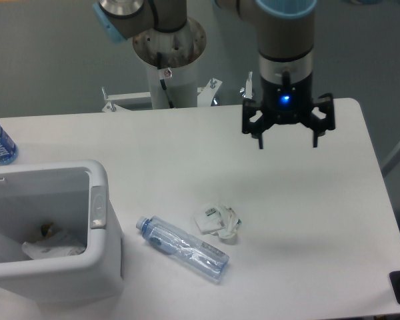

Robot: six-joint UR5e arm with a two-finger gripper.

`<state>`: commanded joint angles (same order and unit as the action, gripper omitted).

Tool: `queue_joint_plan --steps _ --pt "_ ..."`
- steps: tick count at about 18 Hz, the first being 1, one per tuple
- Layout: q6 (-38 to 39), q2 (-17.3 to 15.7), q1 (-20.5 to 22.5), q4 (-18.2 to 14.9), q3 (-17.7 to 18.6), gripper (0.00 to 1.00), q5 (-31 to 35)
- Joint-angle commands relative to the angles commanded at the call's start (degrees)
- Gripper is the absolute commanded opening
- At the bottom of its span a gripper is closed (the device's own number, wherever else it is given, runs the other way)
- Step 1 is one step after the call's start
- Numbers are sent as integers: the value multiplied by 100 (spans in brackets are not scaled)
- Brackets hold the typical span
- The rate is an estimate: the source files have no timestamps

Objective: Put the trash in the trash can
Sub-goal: 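Move the open gripper down toward the crumpled white wrapper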

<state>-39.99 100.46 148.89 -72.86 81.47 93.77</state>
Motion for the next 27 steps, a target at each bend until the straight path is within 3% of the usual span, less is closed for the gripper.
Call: queue_joint_plan --steps 4,9,16,24,27 --pt "0 0 105 52 272 100 71" --pt "44 26 123 447 728 100 45" --pt "254 61 -17 1853 1906 100 45" --pt "562 737 -518 1872 2004 100 -710" --pt "686 992 -659 1889 2013 100 -703"
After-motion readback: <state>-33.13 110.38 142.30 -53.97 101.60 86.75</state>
